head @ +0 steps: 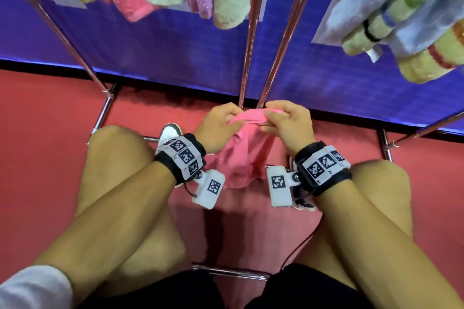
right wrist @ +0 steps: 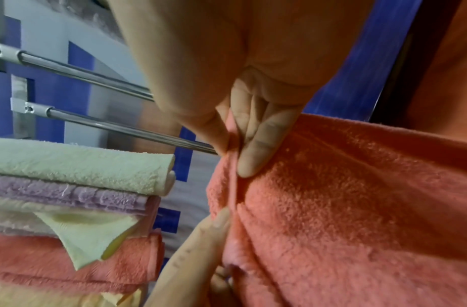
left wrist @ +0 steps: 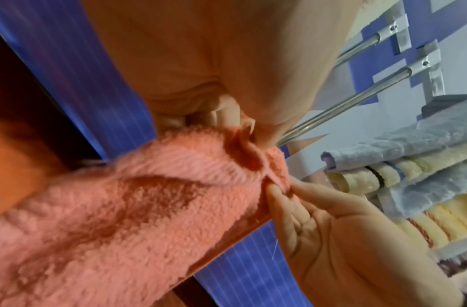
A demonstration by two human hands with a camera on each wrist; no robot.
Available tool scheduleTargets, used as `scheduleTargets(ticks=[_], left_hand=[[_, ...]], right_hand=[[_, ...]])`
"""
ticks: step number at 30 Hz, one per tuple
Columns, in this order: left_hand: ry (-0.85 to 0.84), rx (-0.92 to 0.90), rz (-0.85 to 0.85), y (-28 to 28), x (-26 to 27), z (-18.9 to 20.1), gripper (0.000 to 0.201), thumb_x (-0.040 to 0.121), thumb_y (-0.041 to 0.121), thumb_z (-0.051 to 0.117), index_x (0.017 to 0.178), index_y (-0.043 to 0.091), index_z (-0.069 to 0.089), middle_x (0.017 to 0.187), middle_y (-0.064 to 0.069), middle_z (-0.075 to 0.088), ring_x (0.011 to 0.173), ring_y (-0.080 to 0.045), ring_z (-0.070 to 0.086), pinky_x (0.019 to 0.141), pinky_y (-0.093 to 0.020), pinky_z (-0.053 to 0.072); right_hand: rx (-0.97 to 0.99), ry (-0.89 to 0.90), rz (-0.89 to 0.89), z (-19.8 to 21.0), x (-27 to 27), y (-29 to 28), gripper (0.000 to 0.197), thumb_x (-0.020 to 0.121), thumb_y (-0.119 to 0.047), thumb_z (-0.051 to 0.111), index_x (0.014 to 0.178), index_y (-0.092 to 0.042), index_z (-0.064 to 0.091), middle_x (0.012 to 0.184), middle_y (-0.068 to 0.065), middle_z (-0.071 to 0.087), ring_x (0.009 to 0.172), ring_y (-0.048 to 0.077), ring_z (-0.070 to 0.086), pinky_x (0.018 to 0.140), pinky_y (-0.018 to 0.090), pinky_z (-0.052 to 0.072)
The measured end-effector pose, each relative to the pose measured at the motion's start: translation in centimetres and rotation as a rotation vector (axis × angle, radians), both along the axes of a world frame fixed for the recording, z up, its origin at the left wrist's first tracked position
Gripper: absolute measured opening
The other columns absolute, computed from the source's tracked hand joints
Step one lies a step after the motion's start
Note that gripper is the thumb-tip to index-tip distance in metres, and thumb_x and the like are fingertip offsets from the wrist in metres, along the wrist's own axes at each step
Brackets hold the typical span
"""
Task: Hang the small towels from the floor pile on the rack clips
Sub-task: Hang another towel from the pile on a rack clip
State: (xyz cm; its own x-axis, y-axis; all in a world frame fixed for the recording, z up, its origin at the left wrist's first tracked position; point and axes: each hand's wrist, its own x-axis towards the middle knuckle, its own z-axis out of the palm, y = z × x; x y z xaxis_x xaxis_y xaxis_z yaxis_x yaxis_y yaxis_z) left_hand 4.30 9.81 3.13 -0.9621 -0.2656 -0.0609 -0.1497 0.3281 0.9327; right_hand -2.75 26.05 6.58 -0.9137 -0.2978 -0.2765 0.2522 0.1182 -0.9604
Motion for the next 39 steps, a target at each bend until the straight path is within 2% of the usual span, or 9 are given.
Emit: scheduleTargets(ticks=[3,7,12,15,18,25,30,36,39], left_hand=[[0.064,-0.096,0.05,-1.1,-0.9,0.0,0.008,0.086,0.029,0.063,0.078,0.029,0.06,0.07,0.015,0.061,0.064,0.003,0.051,0.068,-0.024,0.043],[0.075,-0.156,0.048,-1.5,-1.3,0.0,0.021,0.088,0.031,0.053,0.082,0.013,0.063,0.072,0.002,0.06,0.065,-0.007,0.048,0.067,-0.029,0.041],[0.044,-0.09,-0.054,-1.5,-1.1,-0.2,0.022,0.095,0.018,0.052,0.078,0.006,0.059,0.061,0.013,0.053,0.054,0.002,0.044,0.056,-0.022,0.037],[0.02,-0.023,-0.096,-0.6,-0.8,0.1,0.031,0.098,0.016,0.055,0.078,-0.007,0.055,0.063,0.005,0.049,0.05,0.002,0.042,0.052,-0.015,0.036],[-0.062,0.03,-0.131,0.2,-0.4,0.2,0.029,0.099,0.012,0.055,0.084,-0.012,0.056,0.061,-0.002,0.049,0.045,-0.001,0.042,0.046,-0.016,0.035],[-0.115,0.227,-0.091,1.0,-0.3,0.9,0.038,0.095,0.02,0.056,0.058,0.023,0.059,0.057,0.011,0.055,0.055,-0.005,0.046,0.057,-0.023,0.036],[-0.16,0.26,-0.175,1.5,0.5,1.4,0.02,0.086,0.022,0.073,0.087,0.011,0.057,0.062,0.011,0.061,0.055,-0.004,0.054,0.055,-0.018,0.043],[-0.115,0.025,-0.152,0.3,0.0,1.0,0.028,0.086,0.019,0.071,0.08,-0.006,0.06,0.071,-0.005,0.051,0.065,-0.012,0.043,0.063,-0.03,0.036],[-0.1,0.011,-0.126,0.2,0.1,0.6,0.011,0.087,0.009,0.071,0.084,-0.001,0.066,0.071,-0.001,0.058,0.063,-0.007,0.047,0.059,-0.022,0.04]], right_hand=[[-0.033,-0.011,-0.014,-0.1,-0.7,0.4,0.034,0.081,0.02,0.051,0.091,-0.01,0.065,0.068,0.013,0.069,0.063,0.019,0.069,0.063,0.026,0.059],[0.163,0.101,0.073,-1.5,-0.9,0.8,0.034,0.075,0.01,0.068,0.085,-0.023,0.068,0.074,0.008,0.071,0.074,0.021,0.065,0.081,0.039,0.058],[0.565,0.435,0.124,-2.5,-1.4,1.2,0.02,0.071,-0.032,0.081,0.068,-0.019,0.066,0.051,-0.005,0.053,0.056,0.013,0.048,0.062,0.026,0.044],[0.675,0.497,0.256,-2.5,-0.9,1.1,0.033,0.063,-0.05,0.082,0.072,-0.024,0.063,0.084,0.001,0.06,0.085,0.019,0.056,0.076,0.03,0.043],[0.623,0.57,0.426,-2.3,0.6,0.5,0.061,0.059,-0.052,0.085,0.113,-0.032,0.066,0.135,-0.002,0.048,0.128,0.017,0.042,0.104,0.039,0.032],[0.413,0.767,0.382,-2.2,1.3,-0.3,0.019,0.082,-0.021,0.066,0.101,-0.019,0.07,0.09,-0.002,0.073,0.072,0.007,0.057,0.079,0.027,0.046],[0.386,0.725,0.206,-2.1,0.4,0.3,0.01,0.092,-0.019,0.059,0.09,-0.013,0.052,0.06,-0.007,0.052,0.056,0.005,0.048,0.06,0.023,0.039],[0.297,0.627,0.273,-2.3,-0.6,1.4,0.052,0.077,0.001,0.062,0.126,-0.017,0.057,0.084,-0.006,0.062,0.075,0.007,0.056,0.079,0.014,0.044],[0.315,0.637,0.368,-2.1,-0.5,1.4,0.02,0.082,-0.011,0.072,0.1,-0.019,0.073,0.09,-0.012,0.069,0.084,0.001,0.061,0.083,0.017,0.046]])
